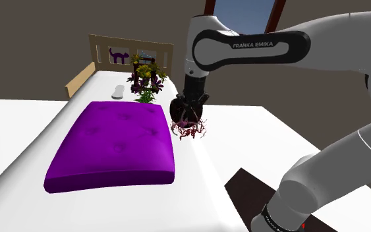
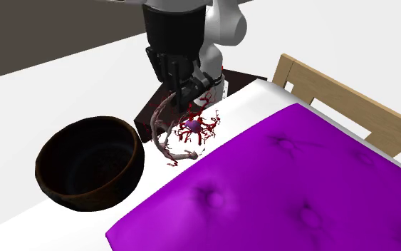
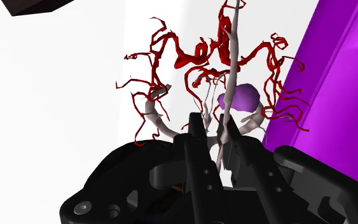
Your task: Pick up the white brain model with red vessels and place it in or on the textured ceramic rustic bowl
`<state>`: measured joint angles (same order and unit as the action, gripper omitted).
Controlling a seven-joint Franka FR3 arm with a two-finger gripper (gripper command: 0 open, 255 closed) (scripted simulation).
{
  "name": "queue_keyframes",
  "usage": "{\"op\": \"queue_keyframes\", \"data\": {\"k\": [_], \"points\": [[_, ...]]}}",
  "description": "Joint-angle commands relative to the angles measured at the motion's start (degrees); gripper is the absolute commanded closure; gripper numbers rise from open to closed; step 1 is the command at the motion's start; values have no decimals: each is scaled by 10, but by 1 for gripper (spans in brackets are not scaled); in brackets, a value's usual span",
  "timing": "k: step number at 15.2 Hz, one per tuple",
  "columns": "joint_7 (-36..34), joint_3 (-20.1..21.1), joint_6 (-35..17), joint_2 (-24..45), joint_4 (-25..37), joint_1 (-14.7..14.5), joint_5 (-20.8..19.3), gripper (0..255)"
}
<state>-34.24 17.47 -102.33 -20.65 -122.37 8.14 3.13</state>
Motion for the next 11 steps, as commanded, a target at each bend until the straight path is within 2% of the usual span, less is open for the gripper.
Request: {"op": "queue_keyframes", "data": {"k": [1, 11], "points": [[1, -1, 16, 1, 17, 1, -1, 255], [1, -4, 93, 9, 102, 4, -5, 255]]}}
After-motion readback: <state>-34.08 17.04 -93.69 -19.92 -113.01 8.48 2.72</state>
